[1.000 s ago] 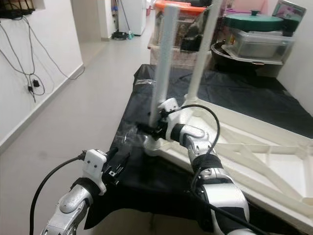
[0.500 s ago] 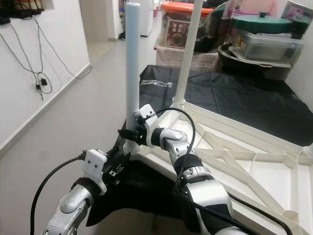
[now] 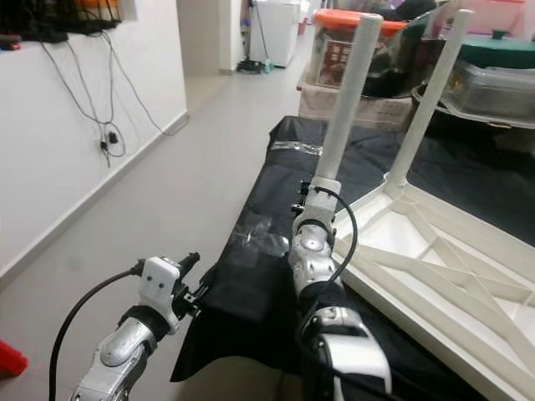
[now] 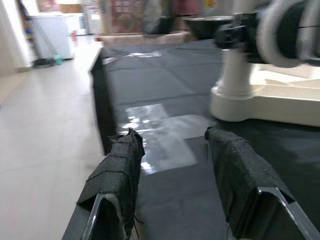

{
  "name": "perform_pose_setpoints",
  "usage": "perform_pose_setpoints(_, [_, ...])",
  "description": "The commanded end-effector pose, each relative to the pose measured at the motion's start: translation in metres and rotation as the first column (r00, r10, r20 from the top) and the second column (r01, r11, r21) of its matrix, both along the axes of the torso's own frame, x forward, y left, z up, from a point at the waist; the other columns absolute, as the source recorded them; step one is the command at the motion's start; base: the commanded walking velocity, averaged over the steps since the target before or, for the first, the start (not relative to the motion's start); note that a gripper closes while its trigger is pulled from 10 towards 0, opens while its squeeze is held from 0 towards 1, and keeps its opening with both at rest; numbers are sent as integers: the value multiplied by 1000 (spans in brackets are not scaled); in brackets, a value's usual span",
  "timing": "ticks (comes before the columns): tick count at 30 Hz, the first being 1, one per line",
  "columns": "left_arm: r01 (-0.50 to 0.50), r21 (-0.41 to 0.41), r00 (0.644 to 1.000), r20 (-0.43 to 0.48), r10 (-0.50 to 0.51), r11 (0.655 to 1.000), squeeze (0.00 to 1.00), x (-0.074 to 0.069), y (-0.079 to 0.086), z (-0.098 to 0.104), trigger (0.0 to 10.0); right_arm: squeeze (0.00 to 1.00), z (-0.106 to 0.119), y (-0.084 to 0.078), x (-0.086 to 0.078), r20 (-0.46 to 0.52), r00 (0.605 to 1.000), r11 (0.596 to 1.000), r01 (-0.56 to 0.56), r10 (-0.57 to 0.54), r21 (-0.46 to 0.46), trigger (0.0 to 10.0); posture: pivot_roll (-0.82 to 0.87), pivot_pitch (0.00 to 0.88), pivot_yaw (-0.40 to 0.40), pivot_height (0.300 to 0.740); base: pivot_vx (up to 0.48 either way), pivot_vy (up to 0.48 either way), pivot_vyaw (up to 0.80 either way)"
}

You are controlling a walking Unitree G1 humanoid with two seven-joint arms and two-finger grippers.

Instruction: Building children table

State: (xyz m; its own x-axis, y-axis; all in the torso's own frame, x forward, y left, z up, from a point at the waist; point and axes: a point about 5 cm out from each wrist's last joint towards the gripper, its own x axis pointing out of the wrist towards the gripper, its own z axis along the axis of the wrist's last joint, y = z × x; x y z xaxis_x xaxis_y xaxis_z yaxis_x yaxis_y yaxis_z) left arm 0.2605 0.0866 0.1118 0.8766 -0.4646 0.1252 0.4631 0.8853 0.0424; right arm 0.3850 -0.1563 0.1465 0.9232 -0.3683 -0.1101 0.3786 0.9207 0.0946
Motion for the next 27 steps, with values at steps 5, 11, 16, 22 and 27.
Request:
perform_pose_setpoints(5, [-4,6,1000,-14,4,1000,0,0,1,-3,10000,1000,-6,37,-1,65,976,977,-209,206,39,10000,79,0,-67,740,0,0,0])
perform_pose_setpoints(11, [-5,4,1000,-15,5,1000,0,0,1,-2,10000,0,17,43,5,191,893,911,-413,407,-11,10000,73,0,-63,740,0,0,0])
perform_pose_setpoints(16, [-3,3,1000,-14,3,1000,0,1,1,-2,10000,0,32,44,10,105,593,602,-792,798,-101,10000,66,0,-60,740,0,0,0])
perform_pose_setpoints(22, [-3,3,1000,-11,3,1000,0,2,-1,-1,10000,0,24,52,-3,-92,184,174,-979,979,-108,10000,76,0,-70,740,0,0,0])
perform_pose_setpoints(27, [-7,3,1000,-8,7,1000,0,2,-1,-1,10000,0,20,64,-9,-132,29,20,-997,991,-74,10000,83,0,-76,740,0,0,0])
